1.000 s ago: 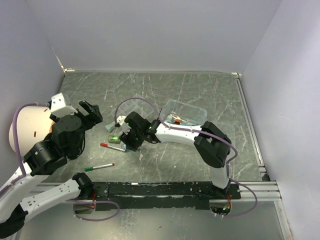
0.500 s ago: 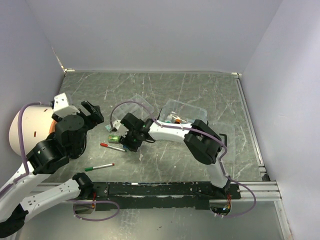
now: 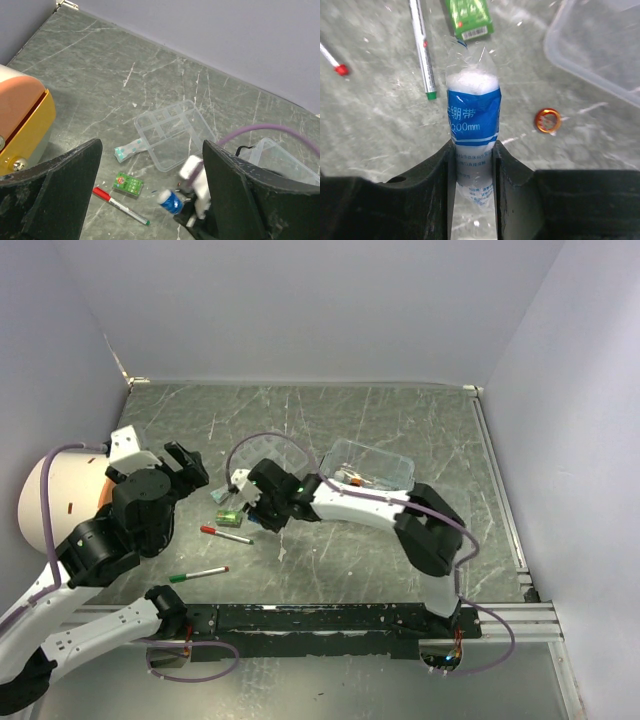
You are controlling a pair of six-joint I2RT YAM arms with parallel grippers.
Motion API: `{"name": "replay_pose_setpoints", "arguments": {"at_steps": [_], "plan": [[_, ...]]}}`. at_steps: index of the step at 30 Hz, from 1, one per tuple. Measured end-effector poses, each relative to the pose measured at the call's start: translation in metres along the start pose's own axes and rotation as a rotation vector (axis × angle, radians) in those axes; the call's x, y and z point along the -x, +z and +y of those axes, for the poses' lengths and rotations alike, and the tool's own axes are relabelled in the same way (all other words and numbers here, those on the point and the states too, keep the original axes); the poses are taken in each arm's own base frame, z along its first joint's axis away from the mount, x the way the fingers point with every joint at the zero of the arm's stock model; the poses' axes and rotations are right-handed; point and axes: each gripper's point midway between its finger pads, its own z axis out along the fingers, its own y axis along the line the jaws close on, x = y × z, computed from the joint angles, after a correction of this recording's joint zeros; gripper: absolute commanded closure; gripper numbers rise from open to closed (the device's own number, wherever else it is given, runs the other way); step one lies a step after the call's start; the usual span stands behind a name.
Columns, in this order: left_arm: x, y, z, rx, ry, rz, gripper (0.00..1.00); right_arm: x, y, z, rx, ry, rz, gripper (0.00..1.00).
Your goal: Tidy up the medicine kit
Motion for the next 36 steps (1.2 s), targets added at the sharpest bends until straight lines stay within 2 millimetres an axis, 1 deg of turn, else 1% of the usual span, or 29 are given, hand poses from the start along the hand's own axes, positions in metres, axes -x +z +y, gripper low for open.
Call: {"name": "replay_pose_setpoints", "arguments": {"at_steps": [4, 5, 7, 8, 10, 11, 13, 14, 16, 21, 25, 27, 30, 33, 36], "plan": [[-0.002, -0.001, 0.003, -0.001, -0.002, -0.001, 0.08, 0.036, -0.053, -0.014, -0.064, 0.003, -0.152, 0.77], [-0.003, -0.001, 0.004, -0.001, -0.001, 0.000, 0.08, 0.046, -0.068, -0.020, -0.086, 0.007, -0.197, 0.77], [-0.005, -0.001, 0.005, 0.001, 0.000, 0.002, 0.08, 0.058, -0.097, -0.037, -0.134, 0.022, -0.273, 0.77], [-0.007, -0.001, 0.006, 0.002, 0.002, 0.003, 0.08, 0.060, -0.110, -0.048, -0.161, 0.033, -0.300, 0.78], [-0.009, 0.000, 0.006, 0.002, 0.004, 0.007, 0.08, 0.058, -0.131, -0.074, -0.224, 0.063, -0.329, 0.78], [-0.011, 0.000, 0.006, 0.001, 0.005, 0.011, 0.08, 0.054, -0.137, -0.085, -0.249, 0.076, -0.333, 0.79], [-0.015, 0.000, 0.006, -0.003, 0.009, 0.019, 0.08, 0.041, -0.150, -0.111, -0.309, 0.103, -0.319, 0.79], [-0.016, 0.001, 0.006, -0.005, 0.011, 0.023, 0.08, 0.033, -0.154, -0.122, -0.334, 0.115, -0.305, 0.79], [-0.018, 0.001, 0.005, -0.007, 0.014, 0.027, 0.08, 0.017, -0.158, -0.138, -0.369, 0.125, -0.264, 0.80], [-0.019, 0.001, 0.005, -0.009, 0.015, 0.030, 0.08, -0.017, -0.160, -0.158, -0.416, 0.129, -0.155, 0.82], [-0.019, 0.001, 0.005, -0.009, 0.012, 0.030, 0.09, -0.046, -0.166, -0.180, -0.453, 0.161, -0.072, 0.82], [-0.019, 0.001, 0.005, -0.009, 0.011, 0.030, 0.08, -0.058, -0.170, -0.187, -0.464, 0.167, -0.039, 0.82], [-0.019, 0.000, 0.006, -0.010, 0.009, 0.029, 0.09, -0.074, -0.172, -0.190, -0.459, 0.162, 0.023, 0.82], [-0.019, 0.000, 0.006, -0.010, 0.010, 0.030, 0.08, -0.088, -0.166, -0.191, -0.433, 0.156, 0.088, 0.82], [-0.019, 0.000, 0.005, -0.012, 0.010, 0.031, 0.08, -0.103, -0.155, -0.197, -0.413, 0.162, 0.165, 0.81]]}}
